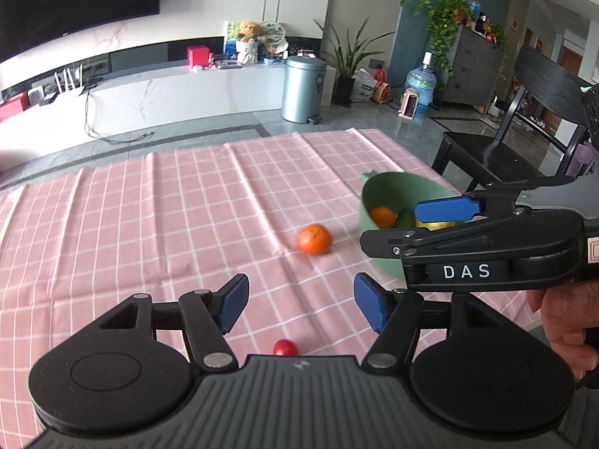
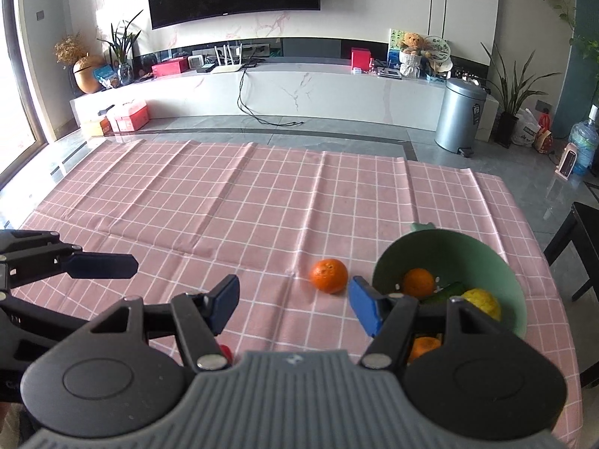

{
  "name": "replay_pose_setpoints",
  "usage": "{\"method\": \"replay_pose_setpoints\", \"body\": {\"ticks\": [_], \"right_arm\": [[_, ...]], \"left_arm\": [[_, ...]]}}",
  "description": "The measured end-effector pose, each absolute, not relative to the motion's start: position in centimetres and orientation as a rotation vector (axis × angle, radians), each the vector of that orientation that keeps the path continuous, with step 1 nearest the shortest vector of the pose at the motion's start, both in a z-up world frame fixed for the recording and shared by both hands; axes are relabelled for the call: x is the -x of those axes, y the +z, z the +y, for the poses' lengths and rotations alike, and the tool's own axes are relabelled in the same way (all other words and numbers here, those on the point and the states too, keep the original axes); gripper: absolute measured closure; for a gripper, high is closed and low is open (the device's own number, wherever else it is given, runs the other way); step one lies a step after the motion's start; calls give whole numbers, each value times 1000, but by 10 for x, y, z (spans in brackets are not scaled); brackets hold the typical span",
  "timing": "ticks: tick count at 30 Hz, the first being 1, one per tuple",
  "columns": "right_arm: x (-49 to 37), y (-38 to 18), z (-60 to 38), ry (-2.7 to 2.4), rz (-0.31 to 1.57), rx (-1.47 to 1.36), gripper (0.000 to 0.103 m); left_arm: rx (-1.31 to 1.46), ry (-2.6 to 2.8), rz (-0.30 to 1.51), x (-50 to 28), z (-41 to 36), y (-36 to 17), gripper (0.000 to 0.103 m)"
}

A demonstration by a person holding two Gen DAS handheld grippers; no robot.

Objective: Organize fruits
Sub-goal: 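Withdraw both tools toward the red tomato and last orange, then grasp the red tomato with the left tool while the right tool grasps the last orange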

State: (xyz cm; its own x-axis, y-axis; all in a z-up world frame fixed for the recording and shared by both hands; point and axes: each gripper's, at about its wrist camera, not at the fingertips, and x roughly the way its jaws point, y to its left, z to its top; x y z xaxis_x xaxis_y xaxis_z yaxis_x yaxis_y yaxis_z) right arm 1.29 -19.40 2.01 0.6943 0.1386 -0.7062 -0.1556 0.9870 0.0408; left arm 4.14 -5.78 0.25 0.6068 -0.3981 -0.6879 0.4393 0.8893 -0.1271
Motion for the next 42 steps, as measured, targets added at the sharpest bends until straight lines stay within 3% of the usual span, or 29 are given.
{"method": "replay_pose_setpoints", "body": {"ticks": [8, 18, 34, 42], "right_arm": [[-25, -26, -181, 162, 867, 20, 41], [-35, -82, -197, 107, 817, -80, 42], [-74, -116, -204, 127, 737, -145, 49], [-89, -127, -190, -20, 703, -176, 49]], "left_arm": [[-77, -467, 827, -41, -47, -49, 32], [-224, -554, 806, -38, -67, -103, 38], [-248, -610, 844, -55, -71, -130, 68], [-187, -591, 857, -69, -59, -128, 71]]}}
